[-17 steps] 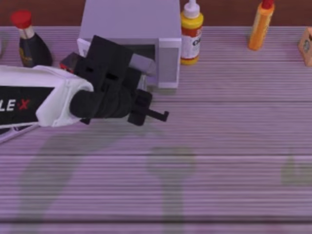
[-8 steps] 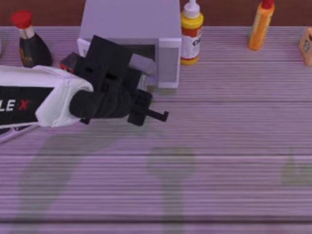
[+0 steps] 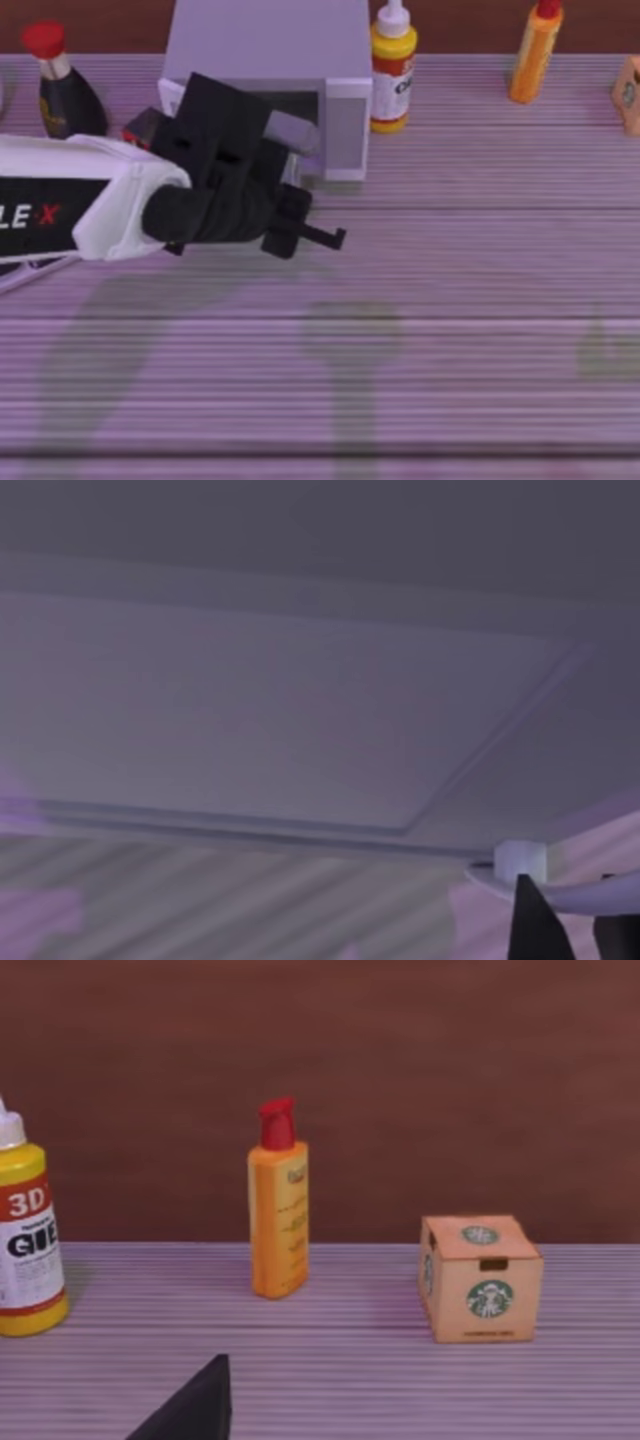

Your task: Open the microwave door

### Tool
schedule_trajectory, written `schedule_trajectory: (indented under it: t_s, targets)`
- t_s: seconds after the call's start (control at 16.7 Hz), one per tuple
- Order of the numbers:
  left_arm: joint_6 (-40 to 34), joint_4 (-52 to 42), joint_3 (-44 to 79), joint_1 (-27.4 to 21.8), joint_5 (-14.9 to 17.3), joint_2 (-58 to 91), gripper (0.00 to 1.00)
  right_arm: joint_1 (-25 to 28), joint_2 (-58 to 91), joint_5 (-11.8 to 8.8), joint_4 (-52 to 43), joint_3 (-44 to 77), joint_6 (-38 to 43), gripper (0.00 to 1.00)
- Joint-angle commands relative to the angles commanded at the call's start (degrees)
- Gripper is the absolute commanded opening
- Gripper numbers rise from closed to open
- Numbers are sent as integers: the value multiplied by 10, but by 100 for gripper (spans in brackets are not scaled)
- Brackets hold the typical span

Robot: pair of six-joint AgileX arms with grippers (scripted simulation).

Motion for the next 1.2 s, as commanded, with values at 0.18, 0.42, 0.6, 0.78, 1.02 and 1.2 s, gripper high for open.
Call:
schedule_trajectory:
  t_s: [0.18,0.42,0.6,0.78,1.02,1.2]
  targets:
    - [0,0,0,0,0,0,0,0,0,0,0,0,0,100]
    - [3,0,-3,-1,9,-2,0,0,0,0,0,0,0,100]
    - [20,2,-11,8,18,-10,0,0,0,0,0,0,0,100]
    - [22,2,-13,9,19,-10,0,0,0,0,0,0,0,100]
    - [22,2,-13,9,19,-10,0,0,0,0,0,0,0,100]
    - [22,2,-13,9,19,-10,0,0,0,0,0,0,0,100]
